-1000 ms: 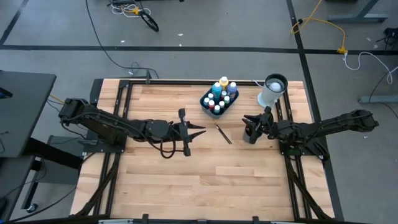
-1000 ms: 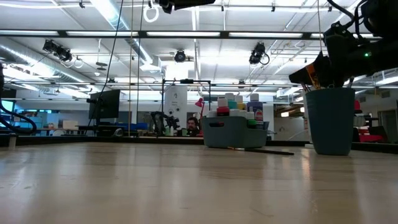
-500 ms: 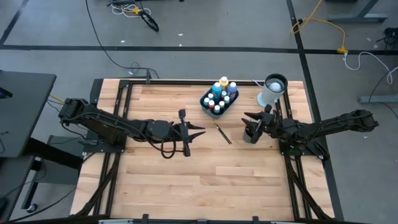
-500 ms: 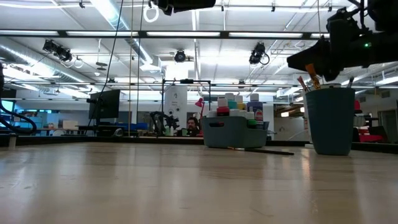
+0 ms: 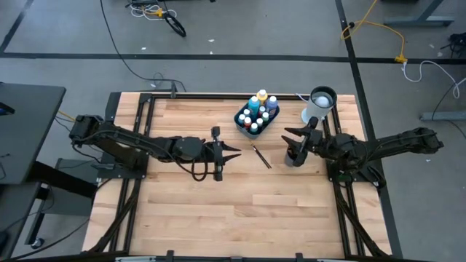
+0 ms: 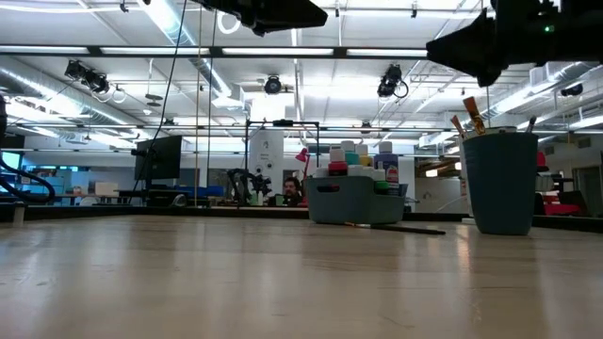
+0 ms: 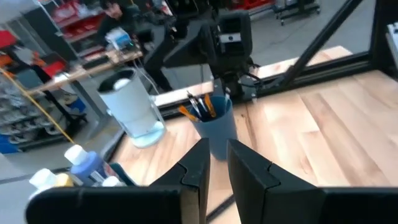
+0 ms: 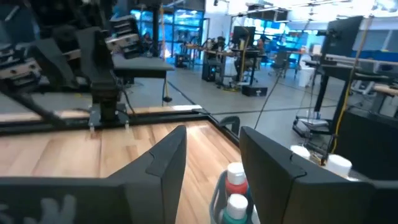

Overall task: Pick & Place Paint Supplies
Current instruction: Move the blue cup to the center of the table

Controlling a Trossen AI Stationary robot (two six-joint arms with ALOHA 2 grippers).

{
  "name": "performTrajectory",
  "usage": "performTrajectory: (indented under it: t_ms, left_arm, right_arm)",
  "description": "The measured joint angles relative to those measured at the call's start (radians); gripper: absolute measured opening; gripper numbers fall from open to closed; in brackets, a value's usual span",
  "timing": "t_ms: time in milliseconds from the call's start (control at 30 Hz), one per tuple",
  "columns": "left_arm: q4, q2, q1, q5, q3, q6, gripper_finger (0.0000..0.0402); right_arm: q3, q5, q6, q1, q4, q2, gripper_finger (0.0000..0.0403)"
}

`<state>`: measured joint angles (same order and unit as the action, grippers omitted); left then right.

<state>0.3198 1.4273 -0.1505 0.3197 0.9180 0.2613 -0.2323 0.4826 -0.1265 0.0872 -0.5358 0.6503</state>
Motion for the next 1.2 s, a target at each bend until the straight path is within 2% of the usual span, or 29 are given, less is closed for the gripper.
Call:
performTrajectory:
  t_ms: [133,300,433,533,600,800,900,1033,1200]
  left_arm:
    - [-0.033,0.018,0.029,-0.06,-0.002,-0.008,0.0064]
    - [-0.005,0.103,0.076,-0.213,0.003,0.027,0.0064]
    - [0.05,0.196,0.114,-0.234,0.006,0.033,0.0074]
    - [0.054,0.266,0.145,-0.256,0.028,0.029,0.0096]
    - [0.069,0.317,0.165,-0.29,0.069,0.021,0.0116]
    - [-0.08,0.481,0.221,-0.412,0.214,-0.048,0.0166]
    - [-0.178,0.562,0.242,-0.433,0.31,-0.085,0.0172]
    - [-0.284,0.662,0.253,-0.454,0.437,-0.045,0.0173]
    - [-0.38,0.729,0.264,-0.459,0.541,-0.024,0.0173]
  right_arm:
    - [-0.015,-0.03,-0.045,0.0,0.021,0.025,0.0175]
    - [-0.016,-0.027,-0.053,0.0,-0.008,0.056,0.0212]
    - [-0.016,-0.028,-0.053,0.0,-0.047,0.069,0.0229]
    - [-0.015,-0.029,-0.053,0.0,-0.065,0.072,0.0233]
    - [-0.015,-0.029,-0.055,0.0,-0.064,0.073,0.0233]
    - [-0.015,-0.029,-0.066,0.0,-0.077,0.077,0.0233]
    - [-0.015,-0.029,-0.066,0.0,-0.078,0.077,0.0233]
    - [-0.015,-0.029,-0.066,0.0,-0.078,0.077,0.0233]
    - [-0.015,-0.029,-0.064,0.0,-0.073,0.077,0.0233]
